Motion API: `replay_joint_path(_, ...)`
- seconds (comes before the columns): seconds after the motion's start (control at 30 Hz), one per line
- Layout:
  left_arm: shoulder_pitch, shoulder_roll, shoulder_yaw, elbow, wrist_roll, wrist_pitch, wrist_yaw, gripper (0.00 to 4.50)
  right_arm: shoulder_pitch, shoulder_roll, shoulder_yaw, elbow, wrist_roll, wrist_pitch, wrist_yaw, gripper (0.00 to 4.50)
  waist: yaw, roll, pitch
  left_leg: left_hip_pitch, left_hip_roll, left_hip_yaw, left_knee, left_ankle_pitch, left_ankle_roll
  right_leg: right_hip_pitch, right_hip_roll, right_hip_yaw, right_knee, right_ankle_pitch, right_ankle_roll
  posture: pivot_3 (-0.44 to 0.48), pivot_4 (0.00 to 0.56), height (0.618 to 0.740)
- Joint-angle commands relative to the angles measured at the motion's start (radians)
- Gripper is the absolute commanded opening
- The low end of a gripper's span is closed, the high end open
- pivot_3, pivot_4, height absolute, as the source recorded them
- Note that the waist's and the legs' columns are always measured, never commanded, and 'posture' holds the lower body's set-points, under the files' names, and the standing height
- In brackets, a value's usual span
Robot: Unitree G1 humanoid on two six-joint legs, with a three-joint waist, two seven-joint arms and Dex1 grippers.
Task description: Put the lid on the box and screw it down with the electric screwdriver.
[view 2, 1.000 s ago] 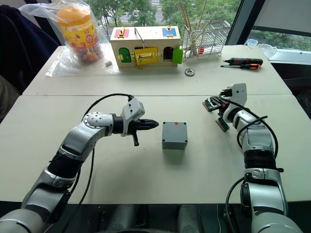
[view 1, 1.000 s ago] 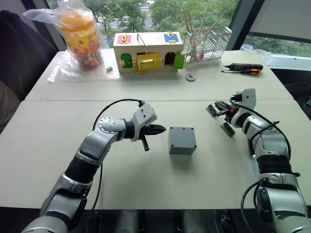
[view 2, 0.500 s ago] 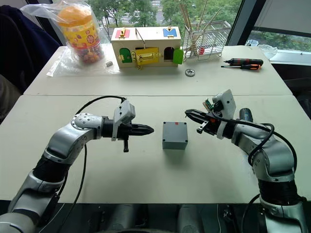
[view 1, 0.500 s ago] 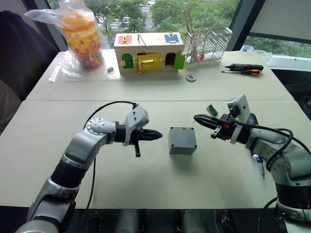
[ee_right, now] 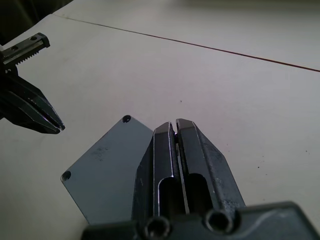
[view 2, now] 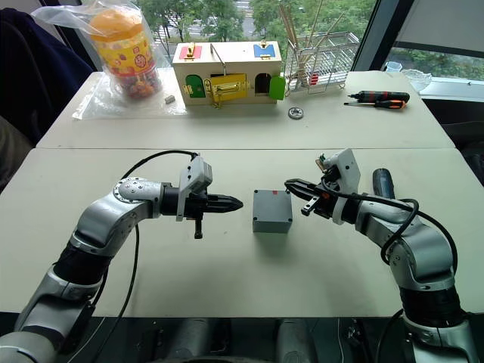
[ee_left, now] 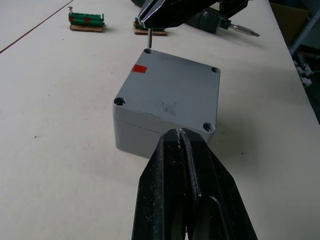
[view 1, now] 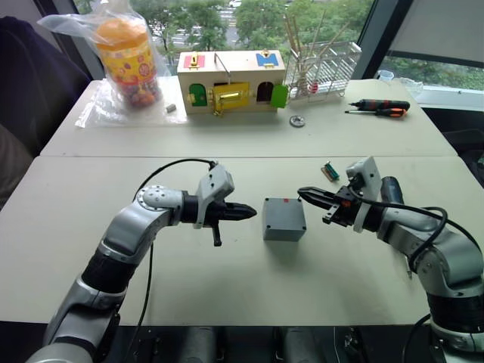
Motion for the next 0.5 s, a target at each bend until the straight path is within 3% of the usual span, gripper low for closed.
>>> replay_joint_path(0.03,-0.010,-0.001,0.009,-0.032,-0.017,0.000,0.002,0.00,0.004,-0.011,-0.016,-0.003,-0.004,-0.022,0.002,0.04,0.000,0.000,0.000,0.000,0.000,0.000,0.000,0.000,0.000,0.000,0.000,0.000,0.000,0.000,0.000,0.000,0.150,0.708)
replay_joint_path(0.5,-0.010,-0.006,0.003,-0.030,-0.011,-0.004,0.008,0.00,0.013,-0.012,0.019,0.016,-0.026,-0.023,0.018,0.04,0.000,0.000,0.000,0.000,0.000,0.000,0.000,0.000,0.000,0.000,0.000,0.000,0.000,0.000,0.000,0.000,0.150,0.708)
